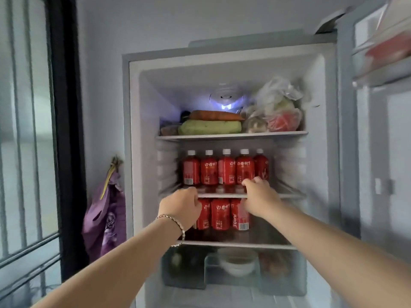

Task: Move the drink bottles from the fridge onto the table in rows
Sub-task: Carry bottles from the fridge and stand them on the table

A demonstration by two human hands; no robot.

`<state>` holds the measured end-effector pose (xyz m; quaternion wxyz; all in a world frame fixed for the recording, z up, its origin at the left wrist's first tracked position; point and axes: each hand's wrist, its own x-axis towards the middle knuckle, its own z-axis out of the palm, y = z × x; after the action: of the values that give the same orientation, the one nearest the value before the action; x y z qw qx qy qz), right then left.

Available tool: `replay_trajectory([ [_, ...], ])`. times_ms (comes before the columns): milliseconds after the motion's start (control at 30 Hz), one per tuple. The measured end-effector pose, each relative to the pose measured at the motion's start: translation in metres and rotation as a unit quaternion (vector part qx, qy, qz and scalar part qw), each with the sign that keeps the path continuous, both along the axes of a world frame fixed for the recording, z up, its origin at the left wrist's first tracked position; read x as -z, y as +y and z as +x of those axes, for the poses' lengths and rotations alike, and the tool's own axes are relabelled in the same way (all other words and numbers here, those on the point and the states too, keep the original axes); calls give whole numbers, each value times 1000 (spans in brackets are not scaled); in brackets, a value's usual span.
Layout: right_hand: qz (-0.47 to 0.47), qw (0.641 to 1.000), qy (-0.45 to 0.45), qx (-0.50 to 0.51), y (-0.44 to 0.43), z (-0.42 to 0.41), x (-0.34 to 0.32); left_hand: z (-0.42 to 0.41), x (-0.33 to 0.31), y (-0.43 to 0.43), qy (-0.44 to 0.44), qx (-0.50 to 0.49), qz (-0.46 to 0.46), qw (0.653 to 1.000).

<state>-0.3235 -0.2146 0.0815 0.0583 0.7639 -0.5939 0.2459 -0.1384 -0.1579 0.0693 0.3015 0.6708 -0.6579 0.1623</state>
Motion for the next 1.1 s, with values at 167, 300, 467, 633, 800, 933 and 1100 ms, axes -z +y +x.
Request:
replay_trajectory([
  [167,19,995,-99,22,-122,6,-35,1,-14,-87,28,35,-36,998],
  [300,13,995,-92,47,-186,24,-41,5,-9,-131,38,69,-44,996],
  [467,95,981,-108,133,-226,56,-53,11,-6,-166,26,109,-63,992],
  [633,71,978,-122,152,-232,56,-48,15,-12,-184,55,132,-77,987],
  [800,-3,983,-138,122,-209,52,-35,8,-29,-197,113,161,-102,975],
  [933,-84,978,-180,64,-175,52,-19,-13,-59,-201,102,234,-50,966],
  [1100,-153,963,-219,40,-145,46,-7,-29,-77,-188,-37,223,-62,972],
])
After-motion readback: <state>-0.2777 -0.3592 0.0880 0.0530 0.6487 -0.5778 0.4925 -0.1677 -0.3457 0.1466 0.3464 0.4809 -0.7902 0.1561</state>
